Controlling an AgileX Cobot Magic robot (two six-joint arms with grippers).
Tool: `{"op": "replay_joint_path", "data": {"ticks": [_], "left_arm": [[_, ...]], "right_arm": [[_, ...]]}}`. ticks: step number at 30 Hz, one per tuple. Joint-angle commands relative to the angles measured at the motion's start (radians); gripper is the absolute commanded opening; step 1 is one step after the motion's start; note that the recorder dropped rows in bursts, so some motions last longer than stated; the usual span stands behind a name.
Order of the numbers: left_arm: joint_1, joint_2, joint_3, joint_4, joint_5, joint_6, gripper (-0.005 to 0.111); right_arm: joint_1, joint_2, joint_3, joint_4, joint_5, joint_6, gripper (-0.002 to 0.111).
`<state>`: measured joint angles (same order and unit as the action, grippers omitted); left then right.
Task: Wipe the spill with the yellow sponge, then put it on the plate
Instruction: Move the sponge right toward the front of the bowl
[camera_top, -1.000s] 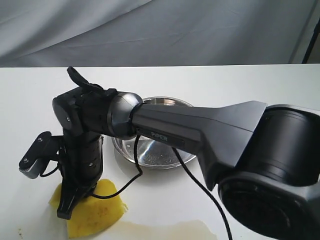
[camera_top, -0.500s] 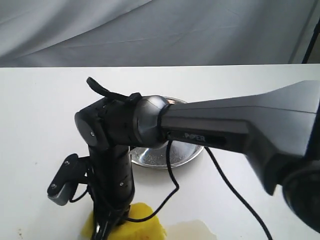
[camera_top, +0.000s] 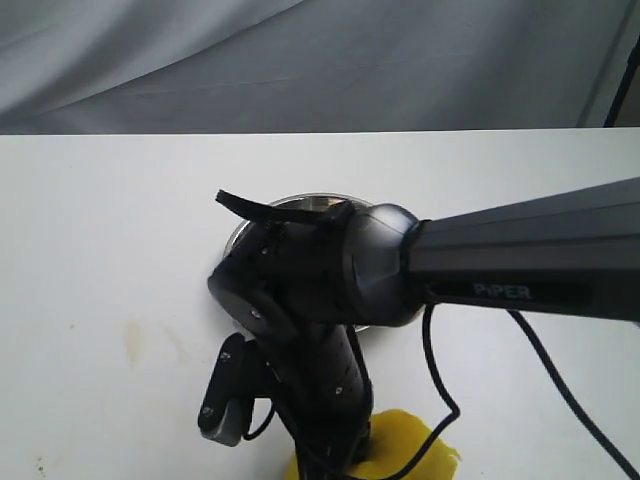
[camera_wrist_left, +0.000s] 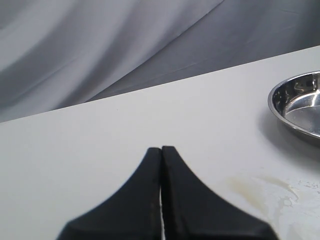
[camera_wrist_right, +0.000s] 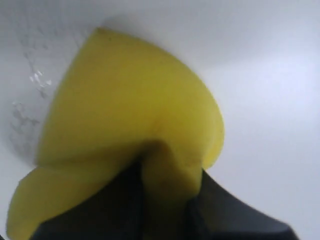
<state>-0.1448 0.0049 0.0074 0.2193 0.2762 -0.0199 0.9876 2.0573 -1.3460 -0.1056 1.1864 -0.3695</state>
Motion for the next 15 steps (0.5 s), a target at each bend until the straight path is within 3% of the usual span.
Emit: {"op": "replay_joint_path", "data": {"ticks": [1,6,15], "left_arm": [[-0.005,-0.005,-0.007,-0.001,-0.011,-0.006,0.0],[-0.005,-0.005,-0.007,-0.001,-0.011,-0.006,0.0],[-0.005,-0.005,-0.007,-0.001,-0.011,-0.006,0.0]], "right_arm": [[-0.002,-0.007,0.064,-0.106,0.035,0.042,0.0],[-0.002,-0.007,0.077,-0.095,0.025,0.056,0.0],[0.0,-0.007,0.077,0.117,-0.411,0.052,0.0]]}}
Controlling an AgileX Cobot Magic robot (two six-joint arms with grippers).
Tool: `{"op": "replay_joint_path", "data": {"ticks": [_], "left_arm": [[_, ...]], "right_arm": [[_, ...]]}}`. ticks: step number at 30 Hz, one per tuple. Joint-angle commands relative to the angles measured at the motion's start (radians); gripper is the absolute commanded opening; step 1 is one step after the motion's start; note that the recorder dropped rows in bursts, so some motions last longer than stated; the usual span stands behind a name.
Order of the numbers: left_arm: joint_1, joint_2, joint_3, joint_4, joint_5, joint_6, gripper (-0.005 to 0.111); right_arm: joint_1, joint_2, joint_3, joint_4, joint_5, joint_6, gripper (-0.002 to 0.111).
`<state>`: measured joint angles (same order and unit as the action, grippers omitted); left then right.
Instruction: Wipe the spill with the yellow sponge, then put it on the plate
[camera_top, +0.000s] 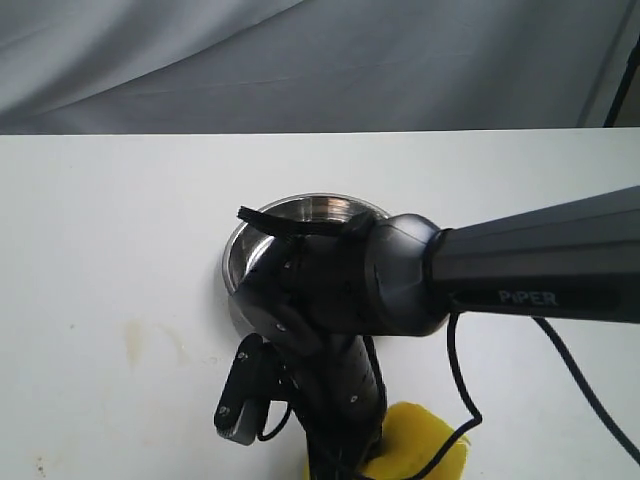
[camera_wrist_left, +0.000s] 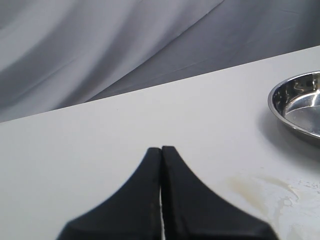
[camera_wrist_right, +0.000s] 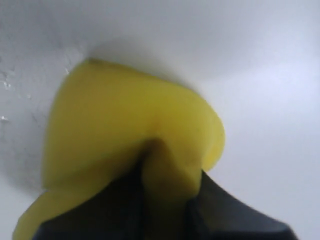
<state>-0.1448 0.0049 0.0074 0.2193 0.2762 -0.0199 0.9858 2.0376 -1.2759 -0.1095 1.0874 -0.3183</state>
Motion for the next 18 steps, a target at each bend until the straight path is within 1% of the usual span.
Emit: {"op": "replay_joint_path", "data": {"ticks": [1,5,10,13,18], "left_arm": [[-0.005,-0.005,-0.007,-0.001,-0.011,-0.006,0.0],[-0.005,-0.005,-0.007,-0.001,-0.011,-0.006,0.0],[-0.005,-0.005,-0.007,-0.001,-0.011,-0.006,0.0],[-0.005,-0.005,-0.007,-0.001,-0.011,-0.006,0.0],[-0.005,-0.005,-0.007,-0.001,-0.011,-0.006,0.0]], "right_arm": [[0.002,0.013,0.006,0.145,-0.36,0.001,0.0],[0.002,0.013,0.006,0.222,-0.538,-0.025,0.0],[0.002,0.023,0.006,0.229,-0.66,-0.025,0.0],[0.002,0.058,-0.04,0.229,-0.662,-0.021,0.0],[0.002,0.168,-0.202,0.232,-0.601,-0.017,0.0]]}}
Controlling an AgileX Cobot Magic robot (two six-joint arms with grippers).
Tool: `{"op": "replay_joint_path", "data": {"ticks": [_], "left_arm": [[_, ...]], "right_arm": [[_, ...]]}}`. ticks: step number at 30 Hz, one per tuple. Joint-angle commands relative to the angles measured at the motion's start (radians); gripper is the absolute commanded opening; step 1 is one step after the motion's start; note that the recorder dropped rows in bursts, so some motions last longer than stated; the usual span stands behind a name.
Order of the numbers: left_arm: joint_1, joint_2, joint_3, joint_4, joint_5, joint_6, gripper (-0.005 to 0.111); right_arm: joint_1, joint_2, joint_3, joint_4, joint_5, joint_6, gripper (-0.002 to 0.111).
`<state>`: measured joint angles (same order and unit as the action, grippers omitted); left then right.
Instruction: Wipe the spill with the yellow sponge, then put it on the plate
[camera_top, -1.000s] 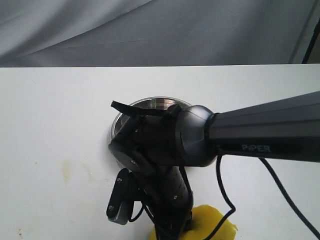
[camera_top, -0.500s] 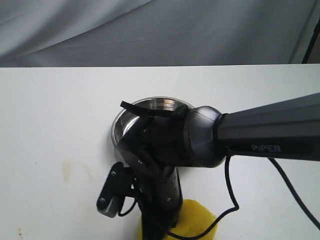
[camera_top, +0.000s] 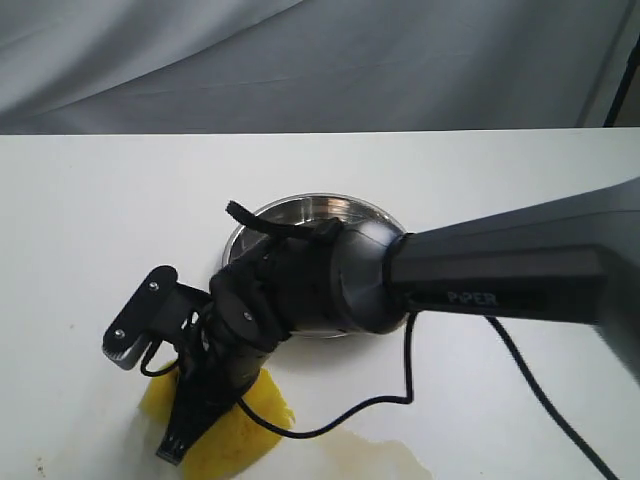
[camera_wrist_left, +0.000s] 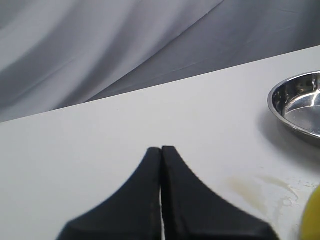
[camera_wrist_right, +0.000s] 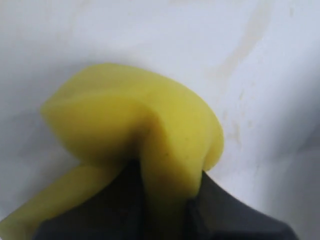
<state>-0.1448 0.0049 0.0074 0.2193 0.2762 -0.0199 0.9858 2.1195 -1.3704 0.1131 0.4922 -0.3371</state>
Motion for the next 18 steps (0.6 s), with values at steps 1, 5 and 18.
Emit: {"op": "replay_joint_path", "data": {"ticks": [1,5,18], "left_arm": [[-0.005,-0.005,-0.007,-0.001,-0.011,-0.006,0.0],[-0.005,-0.005,-0.007,-0.001,-0.011,-0.006,0.0],[-0.005,-0.005,-0.007,-0.001,-0.011,-0.006,0.0]], "right_arm": [[0.002,0.111,-0.148,0.009,0.003,0.006,0.0],[0.002,0.197,-0.304,0.009,0.011,0.026,0.0],[0.002,0.279,-0.604,-0.019,0.104,0.031,0.0]]}}
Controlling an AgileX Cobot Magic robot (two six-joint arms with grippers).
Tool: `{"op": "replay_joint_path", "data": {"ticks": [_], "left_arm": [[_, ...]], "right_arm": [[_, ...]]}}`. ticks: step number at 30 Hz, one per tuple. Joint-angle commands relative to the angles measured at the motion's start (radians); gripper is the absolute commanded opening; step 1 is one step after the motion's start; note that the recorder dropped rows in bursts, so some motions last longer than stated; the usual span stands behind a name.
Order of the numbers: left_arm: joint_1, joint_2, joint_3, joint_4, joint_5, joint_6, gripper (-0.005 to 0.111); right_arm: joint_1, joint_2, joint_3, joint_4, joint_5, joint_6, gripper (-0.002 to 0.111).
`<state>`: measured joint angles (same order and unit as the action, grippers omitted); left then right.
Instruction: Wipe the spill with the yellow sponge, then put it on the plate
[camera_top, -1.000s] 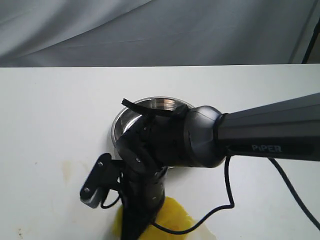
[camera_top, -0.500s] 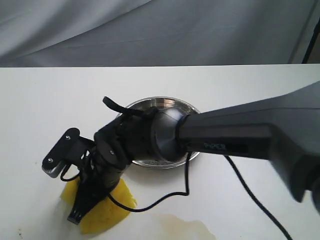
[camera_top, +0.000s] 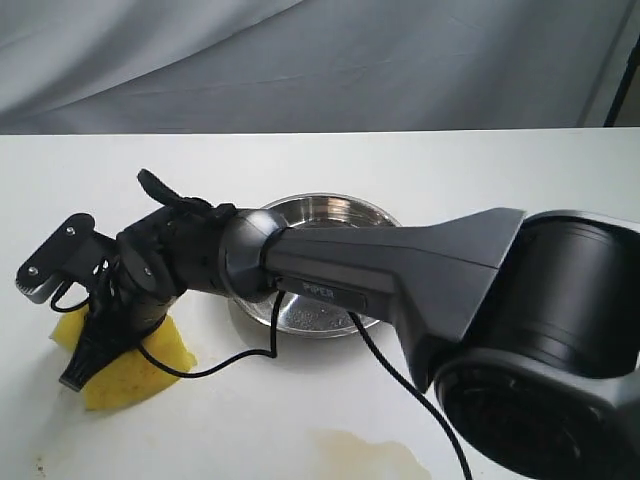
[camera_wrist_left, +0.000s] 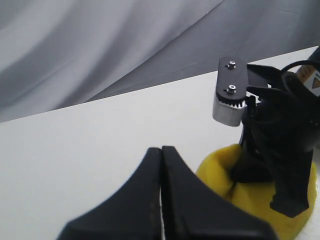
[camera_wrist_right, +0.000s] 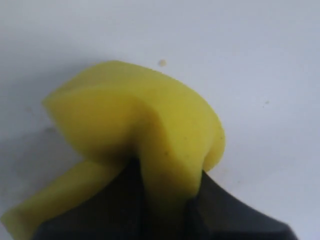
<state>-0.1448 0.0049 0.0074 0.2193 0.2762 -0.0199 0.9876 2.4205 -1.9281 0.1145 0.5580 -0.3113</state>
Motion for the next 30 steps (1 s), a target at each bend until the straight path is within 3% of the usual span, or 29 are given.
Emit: {"op": "replay_joint_path", "data": {"ticks": [1,16,24,27,30], "left_arm": [[-0.005,-0.005,-0.007,-0.001,-0.011,-0.006,0.0],[-0.005,-0.005,-0.007,-0.001,-0.011,-0.006,0.0],[-0.005,-0.005,-0.007,-0.001,-0.011,-0.006,0.0],[-0.005,-0.005,-0.007,-0.001,-0.011,-0.006,0.0],[-0.005,-0.005,-0.007,-0.001,-0.011,-0.006,0.0]], "right_arm": [[0.0,-0.036,-0.05,-0.027,0.061,0.005,0.0],[-0.016,-0.359,-0.051,-0.365,0.378,0.005,0.0],[-0.19,-0.487,-0.004,-0.17,0.478,-0.064,0.0],[-0.27,-0.577,0.15,-0.073,0.404,-0.123,0.0],[-0.314,-0.673,0.348,0.008,0.211,-0.174,0.0]]}}
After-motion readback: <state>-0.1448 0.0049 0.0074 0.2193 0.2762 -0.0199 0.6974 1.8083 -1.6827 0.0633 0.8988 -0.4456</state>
